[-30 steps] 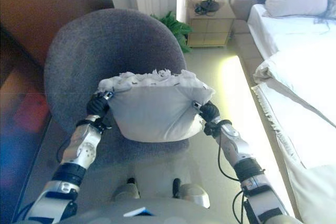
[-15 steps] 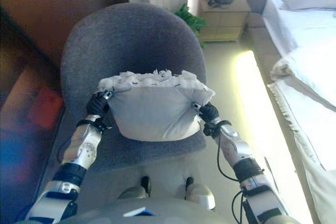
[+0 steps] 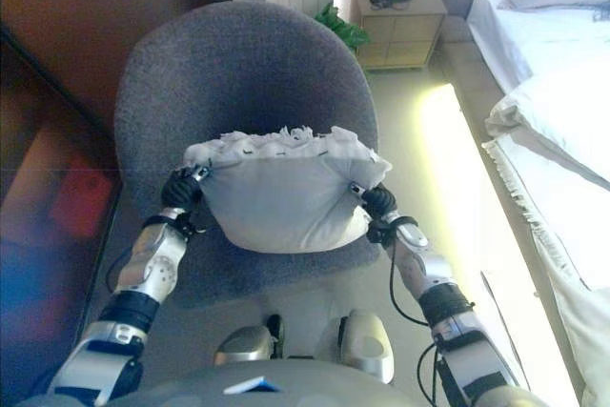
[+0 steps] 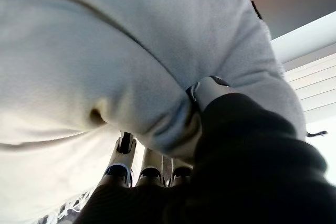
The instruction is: Pick up the cushion and take it to the sofa
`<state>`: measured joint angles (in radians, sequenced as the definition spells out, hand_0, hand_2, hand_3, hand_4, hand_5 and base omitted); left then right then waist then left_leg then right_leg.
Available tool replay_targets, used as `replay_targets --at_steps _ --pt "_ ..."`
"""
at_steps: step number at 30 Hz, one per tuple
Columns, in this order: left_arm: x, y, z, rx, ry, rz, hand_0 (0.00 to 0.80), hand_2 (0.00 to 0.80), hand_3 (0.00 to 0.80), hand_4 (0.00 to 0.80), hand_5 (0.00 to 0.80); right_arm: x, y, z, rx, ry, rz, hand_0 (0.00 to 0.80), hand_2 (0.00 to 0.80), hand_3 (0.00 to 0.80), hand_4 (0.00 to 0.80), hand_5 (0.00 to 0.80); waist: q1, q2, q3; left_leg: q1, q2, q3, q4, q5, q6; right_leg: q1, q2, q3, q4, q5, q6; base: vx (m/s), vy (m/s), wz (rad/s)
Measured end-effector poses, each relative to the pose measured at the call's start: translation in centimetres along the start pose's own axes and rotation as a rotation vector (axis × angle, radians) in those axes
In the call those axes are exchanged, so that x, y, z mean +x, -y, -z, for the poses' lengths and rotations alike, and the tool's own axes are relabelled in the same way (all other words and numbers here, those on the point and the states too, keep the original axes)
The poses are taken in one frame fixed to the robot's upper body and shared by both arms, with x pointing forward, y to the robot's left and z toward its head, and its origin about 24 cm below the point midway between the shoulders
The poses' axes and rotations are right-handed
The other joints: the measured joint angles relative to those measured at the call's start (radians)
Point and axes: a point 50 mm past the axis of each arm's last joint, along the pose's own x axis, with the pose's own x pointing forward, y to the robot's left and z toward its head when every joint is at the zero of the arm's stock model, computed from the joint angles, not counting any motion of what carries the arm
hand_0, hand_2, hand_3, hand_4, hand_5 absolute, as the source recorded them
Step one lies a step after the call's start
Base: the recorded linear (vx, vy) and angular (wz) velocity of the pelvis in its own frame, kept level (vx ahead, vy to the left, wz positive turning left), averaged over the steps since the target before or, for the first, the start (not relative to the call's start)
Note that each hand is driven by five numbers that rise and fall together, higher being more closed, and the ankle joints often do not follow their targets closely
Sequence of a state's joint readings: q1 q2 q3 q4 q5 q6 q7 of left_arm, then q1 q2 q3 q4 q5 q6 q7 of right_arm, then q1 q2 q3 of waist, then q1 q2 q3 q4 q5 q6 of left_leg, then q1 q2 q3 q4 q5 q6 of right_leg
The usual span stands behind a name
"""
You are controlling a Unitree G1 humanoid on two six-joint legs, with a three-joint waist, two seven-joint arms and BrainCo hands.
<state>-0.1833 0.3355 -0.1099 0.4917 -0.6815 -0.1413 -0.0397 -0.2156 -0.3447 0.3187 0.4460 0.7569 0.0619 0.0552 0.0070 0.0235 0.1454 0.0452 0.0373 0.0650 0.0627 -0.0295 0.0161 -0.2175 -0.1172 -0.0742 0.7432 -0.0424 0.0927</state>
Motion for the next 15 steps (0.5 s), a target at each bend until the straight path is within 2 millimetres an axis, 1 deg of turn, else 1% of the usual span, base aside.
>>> replay_targets --at_steps 1,2,3,4,5,6,7,8,10,11,12,13,15 --pt "0.0 0.1 0.0 -0.002 0.001 -0.001 0.8 0.8 0.8 0.8 0.8 -0.2 -0.1 0.3 0.0 -0.007 -0.004 0.8 0.8 0.8 0.8 0.8 -0.008 -0.005 -0.001 0.007 -0.001 -0.002 -0.01 0.003 0.003 0.0 -0.007 -0.001 -0.034 -0.064 -0.011 0.268 -0.187 0.05" --pt "0.0 -0.1 -0.1 0.004 0.008 -0.005 0.8 0.8 0.8 0.8 0.8 -0.2 -0.4 0.3 0.001 -0.004 -0.017 0.8 0.8 0.8 0.8 0.8 -0.018 -0.011 0.0 0.004 -0.003 -0.003 -0.014 0.004 0.001 0.002 -0.019 0.005 -0.142 -0.089 -0.012 0.196 -0.14 0.01" --pt "0.0 -0.3 -0.4 0.013 0.016 -0.007 0.8 0.8 0.8 0.8 0.8 -0.3 -0.7 0.4 0.006 -0.001 -0.026 0.8 0.8 0.8 0.8 0.8 -0.022 -0.018 0.002 -0.002 -0.006 -0.002 -0.014 0.005 0.001 -0.003 -0.034 0.015 -0.251 -0.086 -0.006 0.198 -0.134 0.04" --pt "0.0 -0.4 -0.5 0.017 0.017 -0.01 0.8 0.8 0.8 0.8 0.8 -0.4 -0.8 0.6 0.012 -0.006 -0.028 0.8 0.8 0.8 0.8 0.8 -0.031 -0.025 0.001 -0.004 -0.009 -0.005 -0.015 0.008 -0.005 0.007 -0.05 0.02 -0.37 -0.064 0.014 0.203 -0.12 0.12" --pt "0.0 -0.5 -0.4 0.018 0.015 -0.018 0.8 0.8 0.8 0.8 0.8 -0.3 -0.9 0.7 0.016 -0.007 -0.03 0.8 0.8 0.8 0.8 0.8 -0.044 -0.041 0.001 -0.003 -0.016 -0.009 -0.02 0.011 -0.017 0.008 -0.07 0.026 -0.458 -0.033 0.028 0.186 -0.108 0.25" --pt "0.0 -0.5 -0.4 0.018 0.014 -0.021 0.8 0.8 0.8 0.8 0.8 -0.3 -0.9 0.7 0.017 -0.01 -0.03 0.8 0.8 0.8 0.8 0.8 -0.046 -0.058 -0.002 0.001 -0.022 -0.015 -0.023 0.009 -0.027 0.027 -0.083 0.041 -0.546 0.002 0.039 0.186 -0.089 0.19" --pt "-0.1 -0.7 -0.5 0.027 0.014 -0.024 0.8 0.8 0.8 0.8 0.8 -0.3 -0.8 0.8 0.019 -0.017 -0.028 0.8 0.8 0.8 0.8 0.8 -0.043 -0.084 0.0 0.017 -0.032 -0.013 -0.025 0.005 -0.04 0.055 -0.093 0.043 -0.611 0.04 0.038 0.18 -0.085 0.19" --pt "-0.2 -0.9 -0.3 0.029 0.007 -0.03 0.8 0.8 0.8 0.8 0.8 -0.2 -0.8 1.1 0.025 -0.028 -0.028 0.8 0.8 0.8 0.8 0.8 -0.042 -0.108 -0.001 0.032 -0.039 -0.016 -0.02 -0.007 -0.063 0.08 -0.096 0.053 -0.636 0.134 0.035 0.219 -0.103 0.17" --pt "-0.8 -0.8 0.9 0.0 -0.024 -0.04 0.8 0.8 0.8 0.8 0.8 -0.3 -0.1 1.5 0.018 -0.064 -0.016 0.8 0.8 0.8 0.8 0.8 -0.043 -0.076 -0.01 0.051 0.01 -0.011 -0.02 -0.022 -0.087 0.117 -0.048 0.04 -0.654 0.146 0.012 0.214 -0.12 0.09" --pt "-0.9 -0.5 1.2 -0.014 -0.028 -0.039 0.8 0.8 0.8 0.8 0.8 -0.4 0.3 1.3 0.004 -0.069 -0.012 0.8 0.8 0.8 0.8 0.8 -0.041 -0.061 -0.016 0.052 0.041 -0.01 -0.021 -0.029 -0.101 0.131 -0.021 0.033 -0.676 0.148 0.0 0.199 -0.13 -0.03" --pt "-0.9 -0.3 1.3 -0.024 -0.028 -0.038 0.8 0.8 0.8 0.8 0.8 -0.4 0.4 1.0 -0.004 -0.07 -0.012 0.8 0.8 0.8 0.8 0.8 -0.042 -0.056 -0.019 0.056 0.058 -0.008 -0.022 -0.03 -0.109 0.145 0.0 0.028 -0.695 0.154 -0.012 0.16 -0.119 -0.05" --pt "-0.9 -0.2 1.4 -0.028 -0.027 -0.036 0.8 0.8 0.8 0.8 0.8 -0.4 0.5 0.9 -0.009 -0.068 -0.012 0.8 0.8 0.8 0.8 0.8 -0.044 -0.055 -0.02 0.066 0.073 -0.001 -0.025 -0.03 -0.11 0.15 0.016 0.028 -0.702 0.157 -0.025 0.178 -0.138 -0.08" --pt "-0.8 0.0 1.5 -0.038 -0.03 -0.035 0.8 0.8 0.8 0.8 0.8 -0.4 0.6 0.6 -0.016 -0.063 -0.013 0.8 0.8 0.8 0.8 0.8 -0.049 -0.052 -0.022 0.066 0.095 0.018 -0.024 -0.031 -0.112 0.161 0.037 0.027 -0.721 0.16 -0.036 0.127 -0.129 -0.11"
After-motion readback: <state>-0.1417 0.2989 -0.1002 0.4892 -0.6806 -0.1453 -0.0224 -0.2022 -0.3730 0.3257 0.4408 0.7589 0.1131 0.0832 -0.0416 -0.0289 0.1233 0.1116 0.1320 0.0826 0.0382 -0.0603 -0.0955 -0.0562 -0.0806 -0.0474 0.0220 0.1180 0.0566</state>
